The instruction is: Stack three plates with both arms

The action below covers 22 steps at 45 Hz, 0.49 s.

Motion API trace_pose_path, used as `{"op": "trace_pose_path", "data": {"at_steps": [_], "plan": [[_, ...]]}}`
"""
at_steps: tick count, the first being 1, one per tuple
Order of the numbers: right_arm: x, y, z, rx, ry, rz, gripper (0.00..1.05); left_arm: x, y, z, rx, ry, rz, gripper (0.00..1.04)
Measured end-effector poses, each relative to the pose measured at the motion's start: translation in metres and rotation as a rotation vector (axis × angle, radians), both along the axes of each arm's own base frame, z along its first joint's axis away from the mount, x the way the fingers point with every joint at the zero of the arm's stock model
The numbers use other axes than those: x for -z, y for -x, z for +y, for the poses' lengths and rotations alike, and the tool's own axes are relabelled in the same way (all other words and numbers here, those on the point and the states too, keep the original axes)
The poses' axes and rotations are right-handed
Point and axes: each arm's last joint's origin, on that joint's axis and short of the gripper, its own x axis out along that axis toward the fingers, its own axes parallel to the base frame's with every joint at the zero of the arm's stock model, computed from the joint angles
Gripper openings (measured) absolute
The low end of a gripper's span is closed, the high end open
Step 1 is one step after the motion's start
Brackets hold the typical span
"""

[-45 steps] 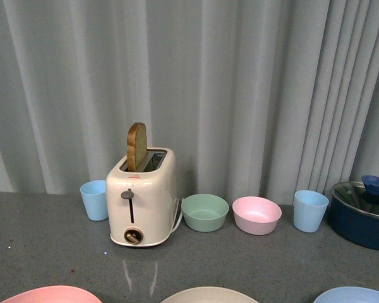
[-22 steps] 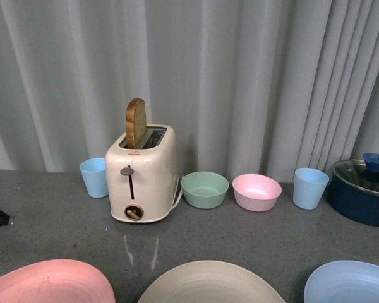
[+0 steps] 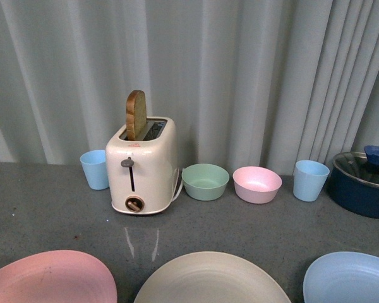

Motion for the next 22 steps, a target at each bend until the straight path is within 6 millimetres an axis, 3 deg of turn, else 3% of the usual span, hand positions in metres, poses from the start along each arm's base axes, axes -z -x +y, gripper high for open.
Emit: {"op": "trace_pose_path", "data": {"at_steps": [22], "plan": [[0.000, 0.000, 0.000, 0.000, 0.000, 0.000, 0.97, 0.040, 0.000, 0.009, 0.007, 0.022, 0.071, 0.98]]}}
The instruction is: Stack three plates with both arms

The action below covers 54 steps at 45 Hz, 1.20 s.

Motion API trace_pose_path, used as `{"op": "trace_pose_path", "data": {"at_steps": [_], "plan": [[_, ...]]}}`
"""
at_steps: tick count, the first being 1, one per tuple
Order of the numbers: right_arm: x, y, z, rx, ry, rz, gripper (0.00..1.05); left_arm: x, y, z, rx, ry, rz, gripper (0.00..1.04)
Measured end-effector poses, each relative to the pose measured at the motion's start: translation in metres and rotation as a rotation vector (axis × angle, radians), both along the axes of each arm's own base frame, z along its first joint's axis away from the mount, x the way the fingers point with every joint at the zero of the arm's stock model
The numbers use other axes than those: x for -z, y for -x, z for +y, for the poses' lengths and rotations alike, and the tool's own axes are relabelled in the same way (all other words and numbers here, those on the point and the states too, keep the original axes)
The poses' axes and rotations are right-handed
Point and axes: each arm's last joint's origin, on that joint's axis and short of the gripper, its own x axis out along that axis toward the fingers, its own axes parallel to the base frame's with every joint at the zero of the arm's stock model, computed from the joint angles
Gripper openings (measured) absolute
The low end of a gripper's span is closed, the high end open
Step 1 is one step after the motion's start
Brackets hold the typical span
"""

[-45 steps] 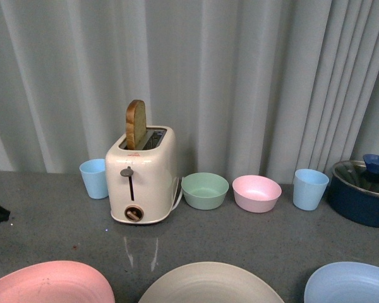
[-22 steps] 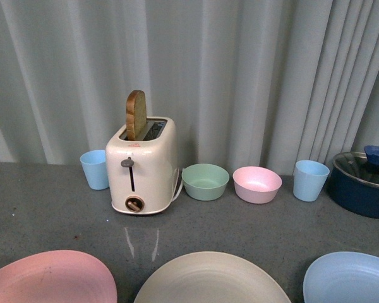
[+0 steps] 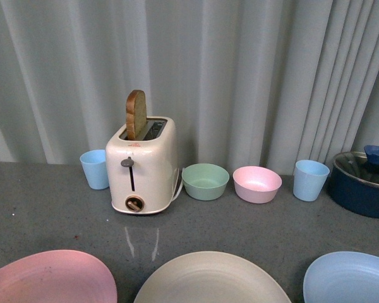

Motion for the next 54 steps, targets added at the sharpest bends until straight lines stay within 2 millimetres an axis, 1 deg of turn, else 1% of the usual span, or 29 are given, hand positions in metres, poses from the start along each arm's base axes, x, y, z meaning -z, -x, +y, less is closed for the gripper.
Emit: {"op": "trace_pose_path", "data": {"at_steps": [13, 25, 28, 29, 30, 33, 36, 38, 42, 46, 50, 54], "plan": [[0.000, 0.000, 0.000, 0.000, 0.000, 0.000, 0.97, 0.009, -0.001, -0.003, 0.018, -0.007, 0.003, 0.98], [0.000, 0.000, 0.000, 0.000, 0.000, 0.000, 0.97, 0.020, 0.003, -0.017, 0.064, -0.014, 0.025, 0.97], [0.000, 0.000, 0.000, 0.000, 0.000, 0.000, 0.97, 0.020, 0.003, -0.019, 0.070, -0.015, 0.025, 0.87], [0.000, 0.000, 0.000, 0.000, 0.000, 0.000, 0.97, 0.020, 0.003, -0.019, 0.070, -0.015, 0.024, 0.86], [0.000, 0.000, 0.000, 0.000, 0.000, 0.000, 0.97, 0.021, 0.002, -0.019, 0.073, -0.021, 0.025, 0.80], [0.000, 0.000, 0.000, 0.000, 0.000, 0.000, 0.97, 0.022, 0.003, -0.020, 0.075, -0.023, 0.027, 0.70], [0.000, 0.000, 0.000, 0.000, 0.000, 0.000, 0.97, 0.022, 0.003, -0.021, 0.079, -0.023, 0.030, 0.55], [0.000, 0.000, 0.000, 0.000, 0.000, 0.000, 0.97, 0.023, 0.003, -0.022, 0.080, -0.022, 0.030, 0.48], [0.000, 0.000, 0.000, 0.000, 0.000, 0.000, 0.97, 0.023, 0.003, -0.023, 0.087, -0.022, 0.032, 0.37], [0.000, 0.000, 0.000, 0.000, 0.000, 0.000, 0.97, 0.022, 0.003, -0.026, 0.095, -0.020, 0.032, 0.22], [0.000, 0.000, 0.000, 0.000, 0.000, 0.000, 0.97, 0.020, 0.002, -0.026, 0.095, -0.003, 0.030, 0.12], [0.000, 0.000, 0.000, 0.000, 0.000, 0.000, 0.97, 0.017, 0.001, -0.026, 0.087, 0.022, 0.034, 0.05]]}}
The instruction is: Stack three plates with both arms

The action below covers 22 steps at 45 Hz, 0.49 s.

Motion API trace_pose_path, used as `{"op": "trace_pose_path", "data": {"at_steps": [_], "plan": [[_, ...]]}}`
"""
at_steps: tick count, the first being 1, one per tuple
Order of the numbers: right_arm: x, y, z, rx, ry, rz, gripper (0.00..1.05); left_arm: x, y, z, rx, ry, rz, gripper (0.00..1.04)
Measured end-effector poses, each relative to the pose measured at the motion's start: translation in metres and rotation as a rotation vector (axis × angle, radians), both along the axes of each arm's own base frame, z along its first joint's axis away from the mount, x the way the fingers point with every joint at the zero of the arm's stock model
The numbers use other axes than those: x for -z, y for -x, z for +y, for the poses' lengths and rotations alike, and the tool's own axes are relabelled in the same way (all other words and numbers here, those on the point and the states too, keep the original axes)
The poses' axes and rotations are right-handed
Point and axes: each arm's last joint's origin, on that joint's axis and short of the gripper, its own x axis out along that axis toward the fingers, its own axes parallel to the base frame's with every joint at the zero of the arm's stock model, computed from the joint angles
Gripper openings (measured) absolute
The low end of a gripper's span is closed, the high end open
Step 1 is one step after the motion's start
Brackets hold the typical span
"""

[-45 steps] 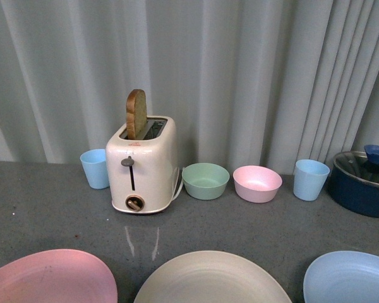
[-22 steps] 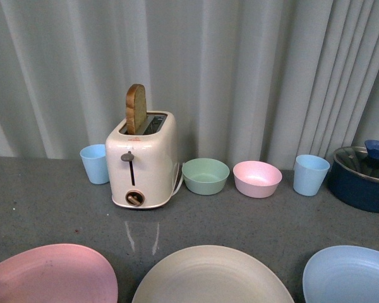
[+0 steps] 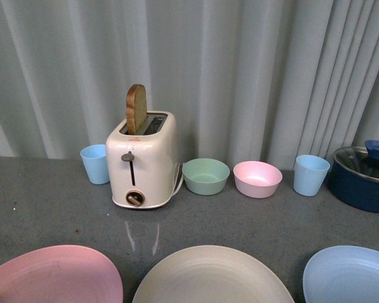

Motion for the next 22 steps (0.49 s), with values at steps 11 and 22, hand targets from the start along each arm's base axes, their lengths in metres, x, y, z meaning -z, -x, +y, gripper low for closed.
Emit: {"op": "trace_pose_path", "data": {"at_steps": [11, 22], "plan": [[0.000, 0.000, 0.000, 0.000, 0.000, 0.000, 0.97, -0.009, -0.005, 0.003, -0.003, -0.002, 0.007, 0.05], [0.000, 0.000, 0.000, 0.000, 0.000, 0.000, 0.97, -0.034, -0.013, 0.015, -0.006, -0.036, -0.016, 0.05]]}}
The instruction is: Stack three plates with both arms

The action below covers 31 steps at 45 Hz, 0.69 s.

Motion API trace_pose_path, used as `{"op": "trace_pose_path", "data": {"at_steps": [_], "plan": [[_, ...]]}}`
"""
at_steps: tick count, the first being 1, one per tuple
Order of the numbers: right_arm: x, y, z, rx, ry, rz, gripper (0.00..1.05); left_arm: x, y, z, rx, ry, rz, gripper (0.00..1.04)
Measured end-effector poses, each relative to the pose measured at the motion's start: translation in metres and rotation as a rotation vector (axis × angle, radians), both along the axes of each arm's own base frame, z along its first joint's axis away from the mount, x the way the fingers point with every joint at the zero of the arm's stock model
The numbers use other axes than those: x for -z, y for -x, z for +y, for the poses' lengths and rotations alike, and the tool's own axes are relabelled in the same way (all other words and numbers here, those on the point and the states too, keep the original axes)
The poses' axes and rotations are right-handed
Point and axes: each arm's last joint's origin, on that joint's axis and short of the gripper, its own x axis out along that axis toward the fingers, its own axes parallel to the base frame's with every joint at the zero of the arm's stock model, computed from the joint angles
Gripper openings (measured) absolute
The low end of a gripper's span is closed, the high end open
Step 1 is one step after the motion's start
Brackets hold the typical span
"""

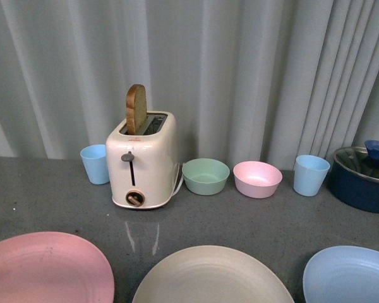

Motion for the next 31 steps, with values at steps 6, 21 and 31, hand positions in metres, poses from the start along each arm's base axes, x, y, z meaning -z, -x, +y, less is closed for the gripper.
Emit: {"op": "trace_pose_path", "data": {"at_steps": [6, 21, 31], "plan": [[0.000, 0.000, 0.000, 0.000, 0.000, 0.000, 0.97, -0.025, -0.006, 0.011, -0.011, -0.051, -0.036, 0.04], [0.000, 0.000, 0.000, 0.000, 0.000, 0.000, 0.97, -0.091, -0.013, 0.019, -0.011, 0.012, -0.148, 0.04], [0.000, 0.000, 0.000, 0.000, 0.000, 0.000, 0.97, -0.119, -0.005, -0.029, 0.063, 0.132, -0.172, 0.04]]}}
